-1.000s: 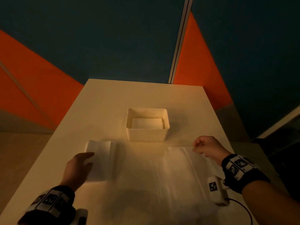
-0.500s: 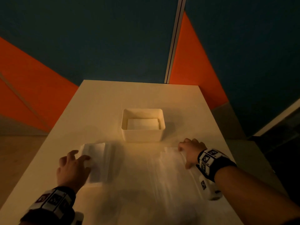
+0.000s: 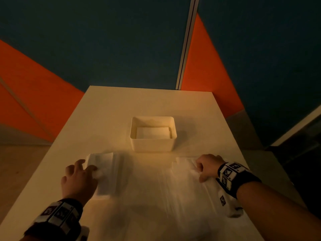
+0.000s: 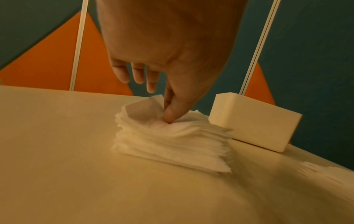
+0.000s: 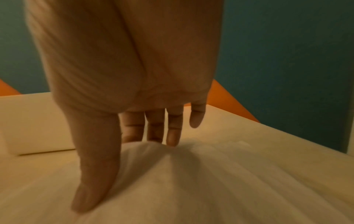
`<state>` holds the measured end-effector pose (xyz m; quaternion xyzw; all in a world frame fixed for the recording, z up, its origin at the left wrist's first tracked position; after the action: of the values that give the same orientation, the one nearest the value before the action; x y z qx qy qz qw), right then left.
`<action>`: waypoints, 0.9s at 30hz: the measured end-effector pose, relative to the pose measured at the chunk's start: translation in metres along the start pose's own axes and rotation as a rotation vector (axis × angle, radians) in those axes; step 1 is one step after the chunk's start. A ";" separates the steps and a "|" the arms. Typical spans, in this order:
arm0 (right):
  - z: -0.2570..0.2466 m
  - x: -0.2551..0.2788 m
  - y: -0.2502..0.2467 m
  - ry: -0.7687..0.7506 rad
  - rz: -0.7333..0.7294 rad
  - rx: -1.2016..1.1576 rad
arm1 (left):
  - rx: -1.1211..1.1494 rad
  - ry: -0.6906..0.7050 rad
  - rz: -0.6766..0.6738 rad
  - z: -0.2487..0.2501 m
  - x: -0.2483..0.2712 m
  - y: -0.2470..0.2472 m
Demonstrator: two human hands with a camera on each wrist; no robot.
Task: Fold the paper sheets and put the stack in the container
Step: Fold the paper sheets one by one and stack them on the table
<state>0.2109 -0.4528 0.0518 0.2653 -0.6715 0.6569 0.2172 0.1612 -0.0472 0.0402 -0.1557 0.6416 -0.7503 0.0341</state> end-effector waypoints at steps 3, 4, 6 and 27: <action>-0.001 0.004 -0.004 -0.035 0.013 -0.053 | 0.012 0.021 0.025 0.005 0.002 -0.007; -0.002 0.006 -0.006 -0.054 0.018 -0.078 | 0.023 0.044 0.050 0.010 0.004 -0.011; -0.004 0.010 -0.009 -0.094 -0.012 -0.179 | 0.077 0.121 0.093 0.024 0.007 -0.019; -0.062 0.061 -0.053 -0.478 0.293 -1.641 | 1.598 0.158 -0.700 0.160 0.032 -0.025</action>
<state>0.1949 -0.3955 0.1339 0.0665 -0.9883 -0.0873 0.1063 0.1792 -0.2027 0.0909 -0.2208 -0.1601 -0.9513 -0.1436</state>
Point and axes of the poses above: each hand's wrist, its own x-axis away from the middle knuckle, its own y-axis out of the palm, z = x × y, the point moved 6 cm from there along -x, towards the middle knuckle, and after that the axes turned 3 degrees about -z, right-handed, at the moved point
